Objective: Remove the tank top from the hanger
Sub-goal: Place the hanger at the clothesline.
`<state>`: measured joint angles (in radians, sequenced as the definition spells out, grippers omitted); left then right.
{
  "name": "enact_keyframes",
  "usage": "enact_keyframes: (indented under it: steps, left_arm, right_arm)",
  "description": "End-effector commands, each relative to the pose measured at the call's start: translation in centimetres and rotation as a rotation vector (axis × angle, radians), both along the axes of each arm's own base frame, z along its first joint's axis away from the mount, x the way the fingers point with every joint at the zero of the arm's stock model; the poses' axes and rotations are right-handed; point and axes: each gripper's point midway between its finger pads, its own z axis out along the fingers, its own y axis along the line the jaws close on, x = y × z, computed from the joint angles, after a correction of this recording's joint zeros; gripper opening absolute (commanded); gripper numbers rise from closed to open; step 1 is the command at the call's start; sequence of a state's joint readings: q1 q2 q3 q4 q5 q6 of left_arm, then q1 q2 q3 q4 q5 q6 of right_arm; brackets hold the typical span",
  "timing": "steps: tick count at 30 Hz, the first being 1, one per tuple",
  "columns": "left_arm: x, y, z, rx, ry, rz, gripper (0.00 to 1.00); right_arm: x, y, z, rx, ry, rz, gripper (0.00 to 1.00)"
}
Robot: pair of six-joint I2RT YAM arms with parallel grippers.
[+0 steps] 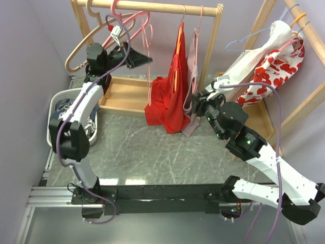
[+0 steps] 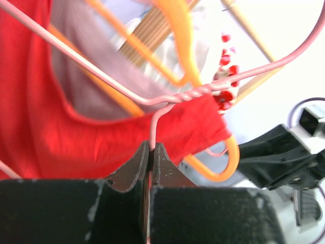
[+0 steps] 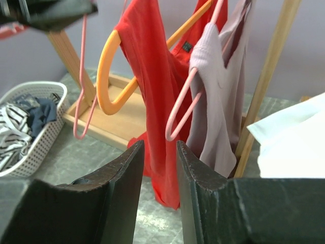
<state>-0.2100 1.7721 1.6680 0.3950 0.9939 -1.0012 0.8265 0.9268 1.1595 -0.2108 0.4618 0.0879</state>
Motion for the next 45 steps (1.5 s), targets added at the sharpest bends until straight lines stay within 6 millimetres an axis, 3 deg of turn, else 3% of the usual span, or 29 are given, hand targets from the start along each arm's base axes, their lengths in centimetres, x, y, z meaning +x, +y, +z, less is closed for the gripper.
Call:
enact_keyframes:
  steps: [1, 9, 10, 17, 18, 21, 26, 30, 40, 45]
  left_arm:
    - [-2.5, -0.5, 6.4, -0.086, -0.207, -0.14, 0.01]
    - [0.1, -0.5, 8.7, -0.163, -0.232, -0.134, 0.01]
    - [0.2, -0.4, 9.7, -0.185, -0.237, -0.122, 0.01]
    - [4.4, -0.6, 9.7, -0.237, -0.156, -0.054, 0.01]
    - [5.4, -0.8, 8.9, -0.238, -0.133, -0.047, 0.01]
    - [6.6, -0.3, 9.5, -0.268, -0.118, 0.005, 0.01]
    - [9.0, 0.3, 8.9, -0.272, -0.097, 0.125, 0.01]
    - [9.5, 0.6, 8.6, -0.254, -0.087, 0.207, 0.04]
    - [10.9, 0.4, 8.1, -0.277, -0.02, 0.21, 0.07]
    - [11.0, 0.3, 7.4, -0.253, 0.006, 0.234, 0.17]
  right_arm:
    - [0.5, 0.2, 1.4, -0.001, -0.02, -0.006, 0.39]
    - [1.2, 0.9, 0.8, -0.024, -0.006, -0.001, 0.39]
    - [1.2, 0.9, 0.7, -0.026, -0.003, -0.001, 0.39]
    - [1.3, 0.9, 0.8, -0.025, -0.007, -0.001, 0.39]
    - [1.2, 0.9, 0.8, -0.025, -0.005, 0.0, 0.39]
    - [1.3, 0.9, 0.9, -0.018, -0.004, -0.003, 0.39]
    - [1.2, 1.0, 0.9, -0.015, -0.005, 0.007, 0.39]
    - [1.1, 0.9, 0.9, -0.009, -0.007, 0.003, 0.39]
    - [1.3, 1.1, 0.5, -0.011, 0.001, 0.007, 0.38]
    - [1.3, 1.1, 0.3, -0.015, 0.004, 0.002, 0.39]
